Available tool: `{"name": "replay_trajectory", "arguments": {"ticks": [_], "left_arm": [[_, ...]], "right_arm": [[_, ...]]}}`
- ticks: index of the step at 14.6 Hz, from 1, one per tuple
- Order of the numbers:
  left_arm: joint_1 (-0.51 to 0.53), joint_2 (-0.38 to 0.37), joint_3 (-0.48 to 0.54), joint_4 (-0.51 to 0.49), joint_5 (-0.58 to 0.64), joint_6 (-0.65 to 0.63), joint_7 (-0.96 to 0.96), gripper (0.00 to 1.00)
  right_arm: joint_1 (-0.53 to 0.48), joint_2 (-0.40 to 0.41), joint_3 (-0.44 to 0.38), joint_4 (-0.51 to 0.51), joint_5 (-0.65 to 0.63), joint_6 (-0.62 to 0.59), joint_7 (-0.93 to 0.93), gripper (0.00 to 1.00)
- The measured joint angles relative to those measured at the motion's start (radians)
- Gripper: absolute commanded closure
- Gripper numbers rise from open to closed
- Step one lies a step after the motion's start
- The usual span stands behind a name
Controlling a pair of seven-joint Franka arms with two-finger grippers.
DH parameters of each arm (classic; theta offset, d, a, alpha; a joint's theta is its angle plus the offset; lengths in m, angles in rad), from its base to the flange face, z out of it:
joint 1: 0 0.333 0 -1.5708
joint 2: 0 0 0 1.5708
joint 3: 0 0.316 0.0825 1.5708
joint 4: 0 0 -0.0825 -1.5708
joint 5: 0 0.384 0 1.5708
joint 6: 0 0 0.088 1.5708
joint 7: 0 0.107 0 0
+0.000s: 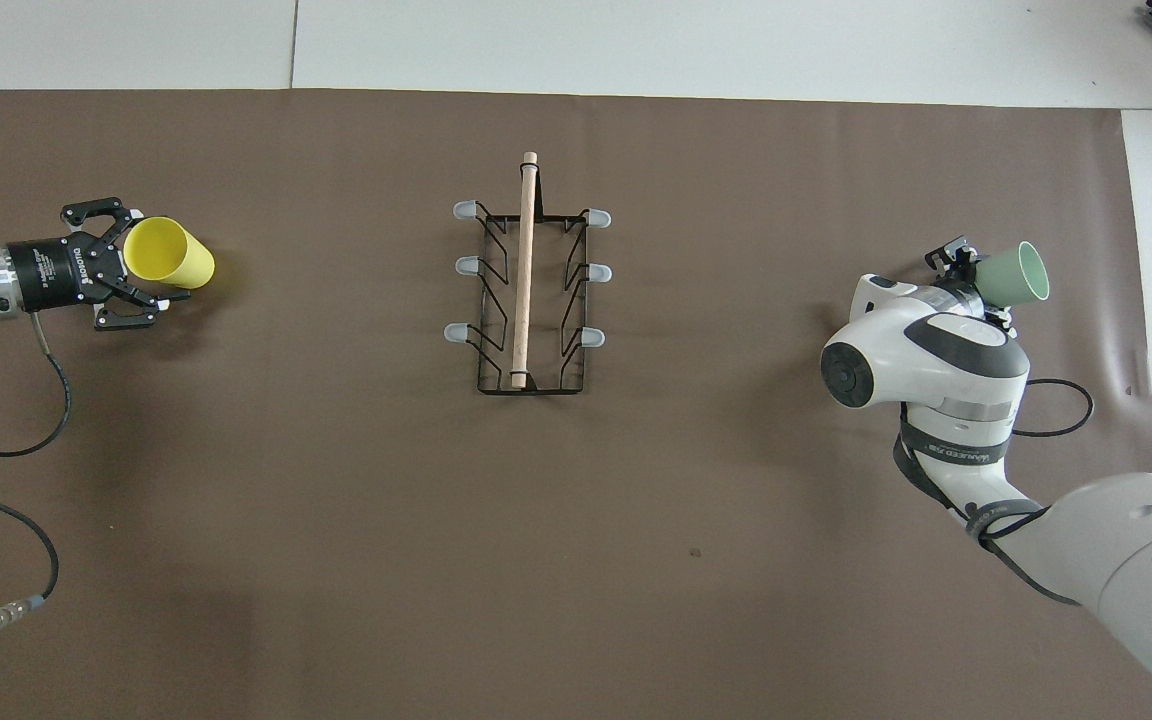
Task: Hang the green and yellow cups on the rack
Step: 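Grasp the yellow cup with the left gripper while the right gripper grasps the green cup, then lift the yellow cup with the left gripper while the right gripper lifts the green cup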
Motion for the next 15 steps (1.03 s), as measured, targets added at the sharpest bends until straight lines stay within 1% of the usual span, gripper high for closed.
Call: {"name": "replay_trajectory", "arguments": {"ticks": [1, 2, 3, 4, 6, 9, 13, 15], "left_arm": [[-0.001, 0.000, 0.000, -0.003, 0.000, 0.004, 0.004, 0.14], [-0.002, 0.000, 0.000, -0.008, 0.000, 0.007, 0.011, 0.28], [-0.004, 0.000, -0.001, -0.013, 0.000, 0.010, 0.019, 0.56], [-0.008, 0.000, -0.001, -0.017, 0.000, 0.013, 0.024, 1.00], [-0.016, -0.003, -0.001, -0.018, 0.000, 0.015, 0.047, 1.00], [-0.017, -0.008, 0.001, -0.017, 0.000, 0.018, 0.115, 1.00], [-0.022, -0.049, 0.001, -0.007, 0.002, 0.035, 0.224, 1.00], [-0.031, -0.073, 0.001, 0.001, 0.022, 0.074, 0.294, 1.00]], "right_arm": [[0.000, 0.000, 0.000, 0.000, -0.003, 0.000, -0.001, 1.00], [0.000, 0.000, 0.000, 0.000, -0.004, 0.000, -0.004, 1.00], [0.000, -0.002, 0.001, 0.003, -0.004, 0.000, -0.012, 1.00], [0.000, -0.007, 0.002, 0.007, 0.007, 0.000, -0.022, 1.00], [0.000, -0.033, 0.004, 0.016, 0.104, 0.016, -0.072, 1.00], [0.003, -0.093, 0.018, 0.026, 0.260, 0.036, -0.150, 1.00], [0.010, -0.194, 0.053, 0.029, 0.601, 0.036, -0.232, 1.00], [0.012, -0.242, 0.067, 0.029, 0.777, 0.035, -0.253, 1.00]]}}
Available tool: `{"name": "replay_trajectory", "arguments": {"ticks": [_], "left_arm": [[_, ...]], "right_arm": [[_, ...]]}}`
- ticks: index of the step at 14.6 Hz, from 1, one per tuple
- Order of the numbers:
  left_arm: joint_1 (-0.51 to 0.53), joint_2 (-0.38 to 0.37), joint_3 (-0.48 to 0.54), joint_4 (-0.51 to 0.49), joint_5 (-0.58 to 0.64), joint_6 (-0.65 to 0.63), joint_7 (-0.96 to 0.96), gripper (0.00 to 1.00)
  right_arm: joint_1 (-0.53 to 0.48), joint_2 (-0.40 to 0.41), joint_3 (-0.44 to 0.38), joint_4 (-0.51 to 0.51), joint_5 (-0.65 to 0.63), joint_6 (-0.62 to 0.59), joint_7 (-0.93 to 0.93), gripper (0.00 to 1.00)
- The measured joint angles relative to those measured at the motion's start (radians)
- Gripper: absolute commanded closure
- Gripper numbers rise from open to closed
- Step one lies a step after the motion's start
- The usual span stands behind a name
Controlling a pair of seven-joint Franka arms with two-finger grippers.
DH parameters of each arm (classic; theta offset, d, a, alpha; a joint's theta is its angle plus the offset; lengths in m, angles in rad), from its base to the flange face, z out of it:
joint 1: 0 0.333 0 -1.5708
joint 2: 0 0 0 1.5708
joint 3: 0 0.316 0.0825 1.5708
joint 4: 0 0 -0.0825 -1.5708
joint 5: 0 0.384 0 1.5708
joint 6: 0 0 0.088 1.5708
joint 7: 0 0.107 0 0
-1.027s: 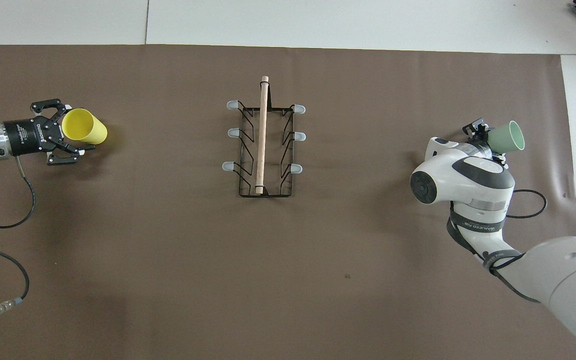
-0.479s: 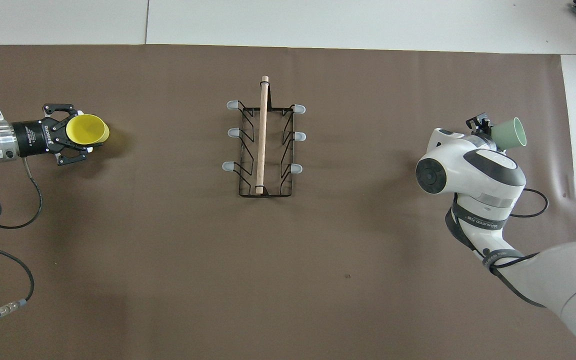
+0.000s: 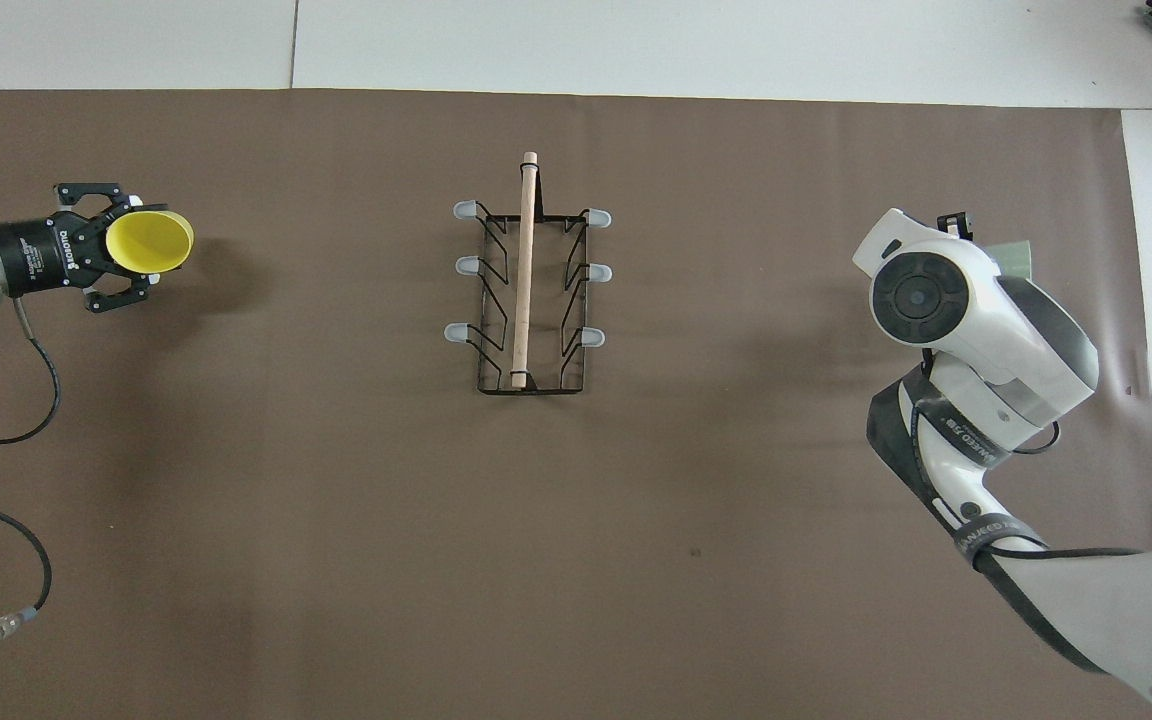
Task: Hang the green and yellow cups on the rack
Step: 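Lift the yellow cup with the left gripper while the right gripper lifts the green cup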
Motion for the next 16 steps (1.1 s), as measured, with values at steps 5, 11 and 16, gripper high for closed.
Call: {"name": "replay_trajectory", "arguments": {"ticks": [5, 11, 16], "left_arm": [[-0.016, -0.017, -0.003, 0.078, 0.154, 0.023, 0.081, 1.00], [-0.038, -0.018, -0.007, 0.135, 0.180, 0.033, 0.377, 1.00], [-0.127, -0.067, -0.009, 0.161, 0.303, 0.033, 0.226, 1.00]], "right_arm": [[0.003, -0.074, 0.029, 0.001, 0.428, -0.004, -0.005, 1.00], [0.003, -0.248, 0.082, 0.014, 0.932, -0.005, -0.042, 1.00], [-0.003, -0.326, 0.081, 0.012, 1.390, -0.007, -0.164, 1.00]]}}
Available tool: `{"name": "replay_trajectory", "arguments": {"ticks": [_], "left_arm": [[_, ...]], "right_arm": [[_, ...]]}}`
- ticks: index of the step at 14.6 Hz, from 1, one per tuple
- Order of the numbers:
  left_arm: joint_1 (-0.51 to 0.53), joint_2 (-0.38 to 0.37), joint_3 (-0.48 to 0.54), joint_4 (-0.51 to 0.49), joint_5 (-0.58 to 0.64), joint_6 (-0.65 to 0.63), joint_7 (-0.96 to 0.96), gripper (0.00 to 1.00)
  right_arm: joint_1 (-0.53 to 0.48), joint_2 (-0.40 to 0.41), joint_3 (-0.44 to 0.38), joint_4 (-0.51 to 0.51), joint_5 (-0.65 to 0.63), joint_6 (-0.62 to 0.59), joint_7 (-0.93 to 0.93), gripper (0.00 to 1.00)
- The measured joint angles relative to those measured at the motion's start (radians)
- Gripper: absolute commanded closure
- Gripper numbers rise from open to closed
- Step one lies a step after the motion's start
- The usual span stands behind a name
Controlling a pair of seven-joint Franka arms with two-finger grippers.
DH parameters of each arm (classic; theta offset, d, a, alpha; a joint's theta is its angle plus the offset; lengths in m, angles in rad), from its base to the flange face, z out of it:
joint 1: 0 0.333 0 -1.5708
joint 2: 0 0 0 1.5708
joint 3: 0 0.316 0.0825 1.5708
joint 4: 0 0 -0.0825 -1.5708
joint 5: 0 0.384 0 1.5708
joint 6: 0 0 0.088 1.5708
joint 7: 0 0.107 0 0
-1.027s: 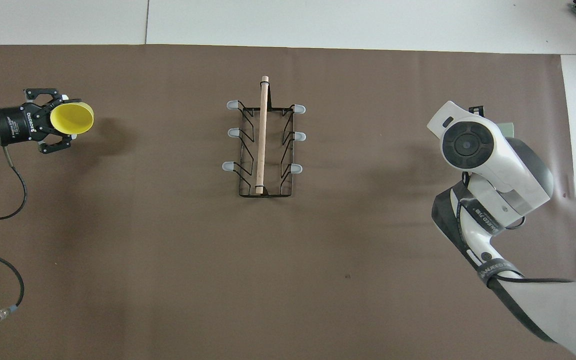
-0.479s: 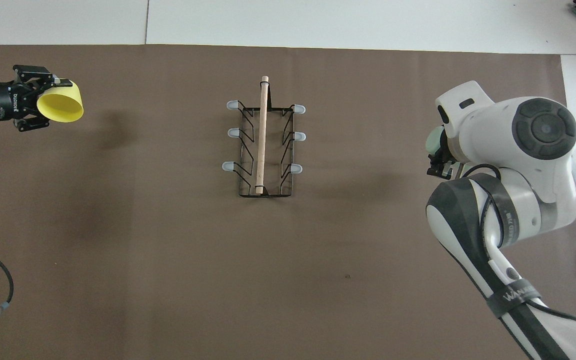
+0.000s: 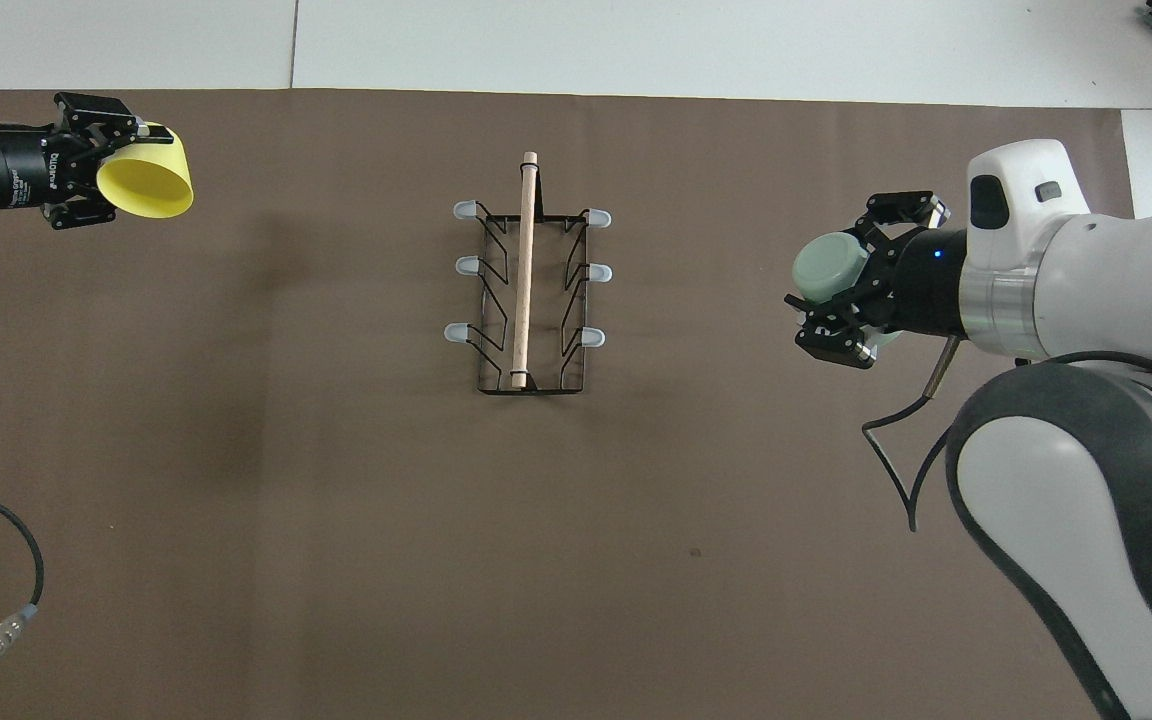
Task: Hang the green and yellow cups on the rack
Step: 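Lift the yellow cup with the left gripper while the right gripper lifts the green cup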
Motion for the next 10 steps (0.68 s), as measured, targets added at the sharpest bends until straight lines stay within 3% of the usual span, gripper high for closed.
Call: {"name": "replay_trajectory", "arguments": {"ticks": [7, 10], "left_arm": [[-0.145, -0.102, -0.002, -0.001, 0.392, -0.017, -0.310, 1.00], [-0.240, -0.122, -0.003, -0.004, 0.580, -0.027, -0.494, 1.00]], "right_arm": [[-0.036, -0.001, -0.005, -0.035, 0.461, 0.032, -0.257, 1.00], [-0.031, -0.008, -0.002, -0.085, 0.600, 0.079, -0.313, 1.00]]}}
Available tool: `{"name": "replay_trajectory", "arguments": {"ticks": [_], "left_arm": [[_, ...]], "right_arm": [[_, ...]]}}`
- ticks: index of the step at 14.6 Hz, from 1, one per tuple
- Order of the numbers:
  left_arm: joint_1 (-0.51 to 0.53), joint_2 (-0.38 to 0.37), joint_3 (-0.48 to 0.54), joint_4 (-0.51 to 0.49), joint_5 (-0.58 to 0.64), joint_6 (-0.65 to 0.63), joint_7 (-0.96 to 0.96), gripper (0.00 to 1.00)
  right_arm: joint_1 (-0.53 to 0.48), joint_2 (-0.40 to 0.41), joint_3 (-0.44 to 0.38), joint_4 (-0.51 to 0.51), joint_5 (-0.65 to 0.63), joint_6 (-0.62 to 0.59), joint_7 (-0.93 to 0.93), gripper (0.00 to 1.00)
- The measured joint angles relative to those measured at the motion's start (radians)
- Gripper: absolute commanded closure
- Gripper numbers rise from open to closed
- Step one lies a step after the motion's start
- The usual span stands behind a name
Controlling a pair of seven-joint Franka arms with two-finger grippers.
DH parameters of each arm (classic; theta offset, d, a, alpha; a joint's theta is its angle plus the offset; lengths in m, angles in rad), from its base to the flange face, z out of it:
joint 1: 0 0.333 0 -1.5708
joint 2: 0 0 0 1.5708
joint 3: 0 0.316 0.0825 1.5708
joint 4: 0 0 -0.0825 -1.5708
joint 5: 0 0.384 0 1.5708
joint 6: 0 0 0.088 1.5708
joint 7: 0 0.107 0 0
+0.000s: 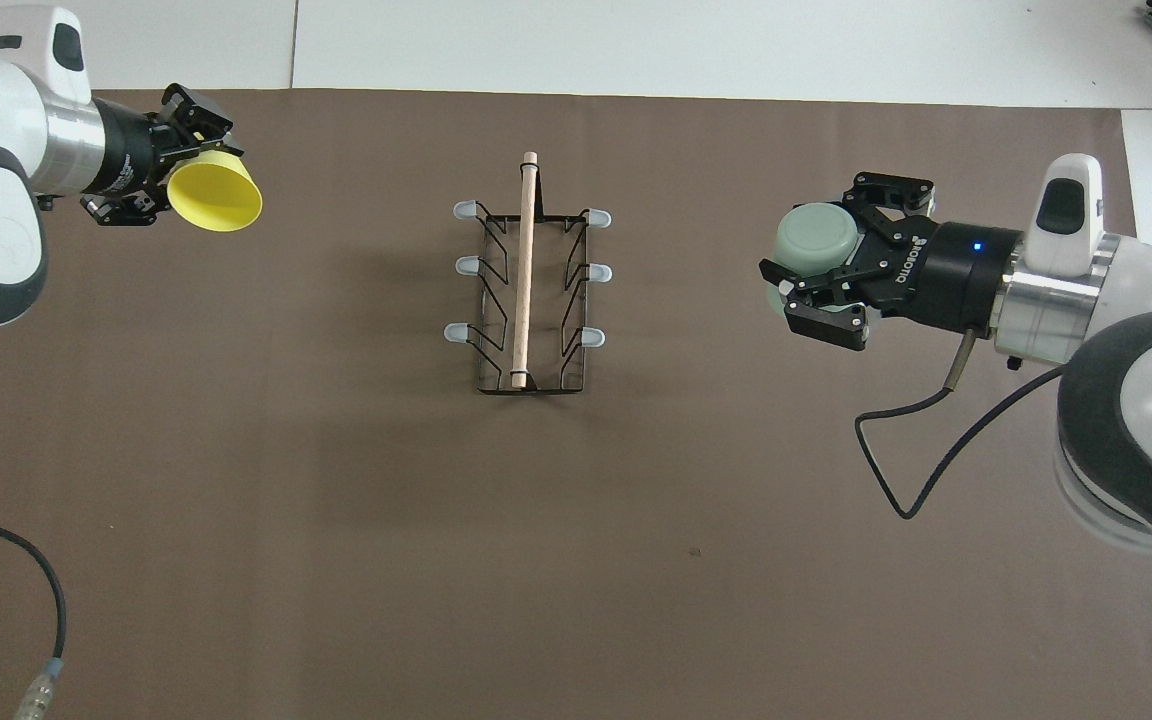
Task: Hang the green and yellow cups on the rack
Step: 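Lift the yellow cup with the left gripper while the right gripper lifts the green cup, then carry the yellow cup to the rack while the right gripper carries the green cup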
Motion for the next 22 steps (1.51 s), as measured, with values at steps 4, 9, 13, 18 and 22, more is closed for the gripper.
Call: {"name": "replay_trajectory", "arguments": {"ticks": [4, 9, 13, 18, 22], "left_arm": [[-0.117, -0.031, 0.000, -0.013, 0.144, -0.045, -0.189, 1.00], [-0.248, -0.052, -0.001, -0.051, 0.362, -0.045, -0.461, 1.00], [-0.341, -0.087, -0.001, -0.125, 0.567, -0.038, -0.616, 1.00], [-0.356, -0.134, 0.005, -0.228, 0.606, 0.039, -0.664, 1.00], [-0.356, -0.175, 0.008, -0.288, 0.617, 0.072, -0.666, 1.00]], "right_arm": [[0.061, 0.008, 0.003, -0.093, 0.349, 0.081, -0.254, 1.00], [0.192, 0.031, 0.004, -0.134, 0.632, 0.230, -0.379, 1.00], [0.326, 0.033, 0.009, -0.145, 0.793, 0.377, -0.463, 1.00], [0.324, 0.078, 0.001, -0.150, 0.870, 0.378, -0.576, 1.00], [0.324, 0.105, 0.001, -0.144, 0.932, 0.376, -0.647, 1.00]]}}
